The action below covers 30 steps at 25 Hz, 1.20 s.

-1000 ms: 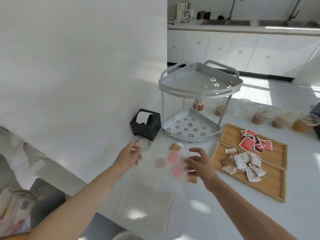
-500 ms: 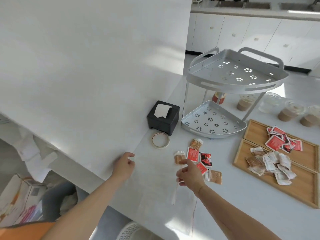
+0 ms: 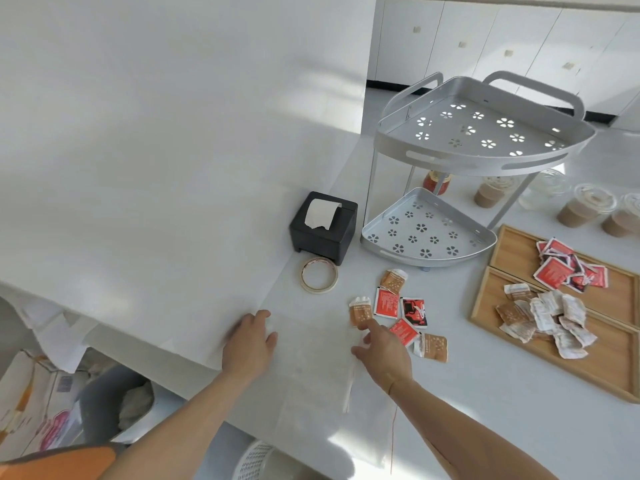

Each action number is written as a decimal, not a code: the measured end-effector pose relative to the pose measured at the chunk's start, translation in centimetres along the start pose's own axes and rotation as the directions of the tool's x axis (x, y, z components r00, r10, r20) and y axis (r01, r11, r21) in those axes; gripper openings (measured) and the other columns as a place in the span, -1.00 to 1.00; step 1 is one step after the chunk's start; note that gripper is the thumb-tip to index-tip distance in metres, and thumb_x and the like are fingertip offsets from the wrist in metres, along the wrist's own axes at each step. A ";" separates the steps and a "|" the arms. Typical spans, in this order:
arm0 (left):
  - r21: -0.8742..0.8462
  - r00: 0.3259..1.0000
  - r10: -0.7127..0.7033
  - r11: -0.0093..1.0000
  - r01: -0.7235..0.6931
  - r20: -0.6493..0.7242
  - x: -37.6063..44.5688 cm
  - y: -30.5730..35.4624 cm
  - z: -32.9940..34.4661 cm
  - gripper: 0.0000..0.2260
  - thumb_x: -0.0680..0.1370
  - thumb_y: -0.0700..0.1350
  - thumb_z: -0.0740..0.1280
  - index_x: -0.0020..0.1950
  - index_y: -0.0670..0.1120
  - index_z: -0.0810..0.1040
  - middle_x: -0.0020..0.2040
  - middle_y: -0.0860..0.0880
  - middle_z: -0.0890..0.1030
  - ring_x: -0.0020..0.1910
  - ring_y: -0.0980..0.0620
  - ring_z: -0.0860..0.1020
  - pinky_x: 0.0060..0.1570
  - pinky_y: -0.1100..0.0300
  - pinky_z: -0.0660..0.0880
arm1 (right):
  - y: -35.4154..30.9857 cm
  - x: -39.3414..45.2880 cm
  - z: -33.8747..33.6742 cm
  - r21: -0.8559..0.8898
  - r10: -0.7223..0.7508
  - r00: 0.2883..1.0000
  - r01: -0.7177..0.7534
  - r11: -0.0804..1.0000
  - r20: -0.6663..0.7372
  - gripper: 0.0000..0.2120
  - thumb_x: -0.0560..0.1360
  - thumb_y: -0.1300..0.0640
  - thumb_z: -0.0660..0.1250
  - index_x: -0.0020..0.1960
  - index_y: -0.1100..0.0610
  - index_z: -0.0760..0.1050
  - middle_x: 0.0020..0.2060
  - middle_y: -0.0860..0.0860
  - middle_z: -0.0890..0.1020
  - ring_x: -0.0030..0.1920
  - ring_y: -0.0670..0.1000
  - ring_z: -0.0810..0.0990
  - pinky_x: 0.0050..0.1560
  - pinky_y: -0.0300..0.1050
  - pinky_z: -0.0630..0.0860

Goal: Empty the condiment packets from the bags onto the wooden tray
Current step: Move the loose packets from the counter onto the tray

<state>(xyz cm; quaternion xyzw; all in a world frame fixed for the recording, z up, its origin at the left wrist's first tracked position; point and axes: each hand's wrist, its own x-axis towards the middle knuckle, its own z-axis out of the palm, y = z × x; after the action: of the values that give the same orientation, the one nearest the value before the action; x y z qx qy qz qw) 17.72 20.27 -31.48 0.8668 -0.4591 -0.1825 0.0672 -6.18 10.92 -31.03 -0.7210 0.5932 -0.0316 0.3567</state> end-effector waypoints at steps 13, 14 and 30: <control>0.162 0.831 0.534 0.816 -0.554 0.152 4.0 12.9 0.5 -0.73 0.55 0.14 0.27 0.17 0.05 0.53 0.07 0.09 0.62 0.12 0.02 0.53 0.06 0.10 0.40 | 7.8 1.6 -9.0 -0.286 0.057 0.987 -0.100 0.953 -0.153 -0.66 0.55 -0.12 0.28 0.28 -0.06 0.53 0.14 -0.04 0.62 0.18 0.06 0.56 0.14 0.01 0.50; 0.249 0.773 0.592 0.732 -0.634 0.226 4.3 14.1 0.7 -0.71 0.55 0.16 0.25 0.18 0.04 0.52 0.10 0.06 0.61 0.13 0.00 0.52 0.08 0.07 0.38 | 8.3 1.9 -9.6 -0.332 0.080 0.991 -0.113 0.937 -0.112 -0.63 0.55 -0.14 0.27 0.31 -0.07 0.50 0.17 -0.03 0.60 0.23 0.07 0.53 0.20 0.04 0.47; 0.237 0.560 0.701 0.511 -0.826 0.441 4.0 21.0 5.1 -0.48 0.47 0.09 0.41 0.38 0.04 0.38 0.29 -0.09 0.44 0.30 -0.11 0.39 0.19 -0.04 0.38 | 6.8 7.0 -9.9 -0.561 -0.050 0.986 0.133 0.817 0.160 -0.41 0.51 -0.15 0.34 0.50 -0.20 0.24 0.44 0.03 0.31 0.41 0.15 0.28 0.29 0.13 0.35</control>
<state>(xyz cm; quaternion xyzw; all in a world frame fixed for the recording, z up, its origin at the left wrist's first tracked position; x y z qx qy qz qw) 1.60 5.27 -31.26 0.5257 -0.8287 -0.1547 -0.1137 -14.42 -0.26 -30.02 -0.8226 0.5141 0.1798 0.1632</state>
